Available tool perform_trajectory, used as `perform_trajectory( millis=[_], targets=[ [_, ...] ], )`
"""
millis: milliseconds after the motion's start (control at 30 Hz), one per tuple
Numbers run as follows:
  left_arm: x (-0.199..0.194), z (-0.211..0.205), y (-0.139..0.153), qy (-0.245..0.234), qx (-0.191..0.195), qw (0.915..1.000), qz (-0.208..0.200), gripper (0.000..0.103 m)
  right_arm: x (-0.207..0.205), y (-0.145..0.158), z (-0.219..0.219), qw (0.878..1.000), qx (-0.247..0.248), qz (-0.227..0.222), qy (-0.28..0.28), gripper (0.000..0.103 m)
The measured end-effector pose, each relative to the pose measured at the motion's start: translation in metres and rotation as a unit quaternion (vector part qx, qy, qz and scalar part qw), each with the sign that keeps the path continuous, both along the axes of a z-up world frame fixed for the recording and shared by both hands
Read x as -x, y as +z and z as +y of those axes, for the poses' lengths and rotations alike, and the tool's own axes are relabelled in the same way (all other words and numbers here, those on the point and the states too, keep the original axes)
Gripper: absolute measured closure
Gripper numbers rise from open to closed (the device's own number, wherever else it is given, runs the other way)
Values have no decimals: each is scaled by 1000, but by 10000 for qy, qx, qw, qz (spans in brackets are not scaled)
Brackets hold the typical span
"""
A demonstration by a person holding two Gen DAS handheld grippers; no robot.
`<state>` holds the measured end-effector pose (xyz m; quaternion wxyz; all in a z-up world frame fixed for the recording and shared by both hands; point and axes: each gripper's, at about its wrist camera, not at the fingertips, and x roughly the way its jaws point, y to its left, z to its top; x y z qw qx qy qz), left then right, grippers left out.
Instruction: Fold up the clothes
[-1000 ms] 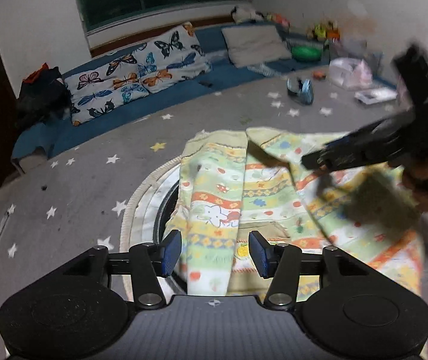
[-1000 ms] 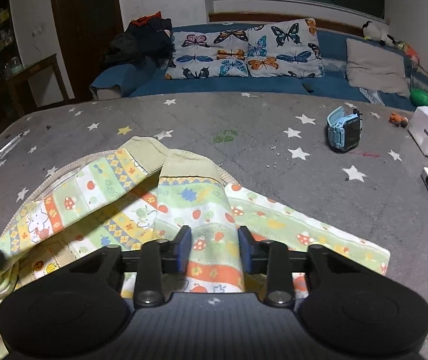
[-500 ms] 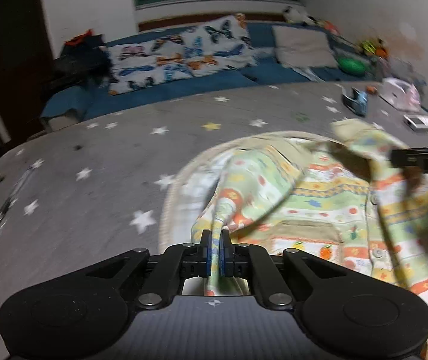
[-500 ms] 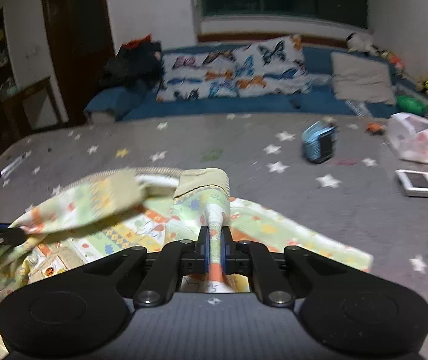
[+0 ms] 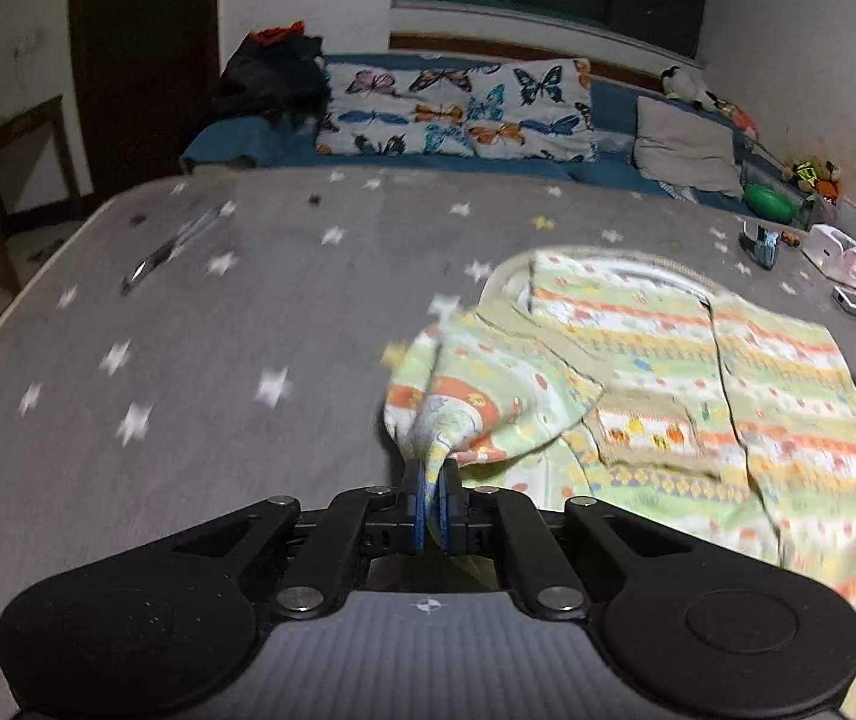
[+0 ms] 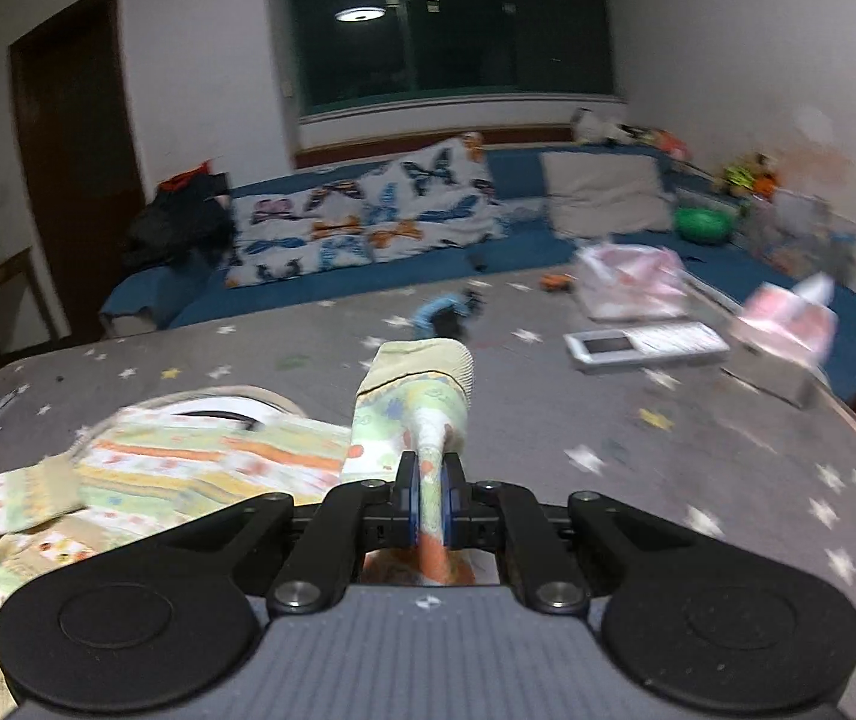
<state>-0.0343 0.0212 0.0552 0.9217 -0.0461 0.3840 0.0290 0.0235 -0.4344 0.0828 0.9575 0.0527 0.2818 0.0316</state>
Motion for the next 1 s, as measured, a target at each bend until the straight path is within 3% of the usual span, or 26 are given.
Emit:
perform_trajectory(
  millis=[233,367,567,700,1000],
  targets=[
    [43,3,-9,-4,105,9995,283,97,46,-35,-46,9974,-112,461,-551,95],
    [46,4,-7,-70,29,9994,330,92,66,-53,-64,9941,-57,745,-786,85],
    [52,4,10,-142,-170,9997,73,73,87,-42,-68,9932,293,524,-1002,79],
    [51,-2,21,-227,-144,9996,-132,72,71,-32,-64,9947,242,435,-895,71],
    [40,-28,17,-566,-71,9983,-64,70,15,-55,-59,9923,309,707,-970,72]
  ],
)
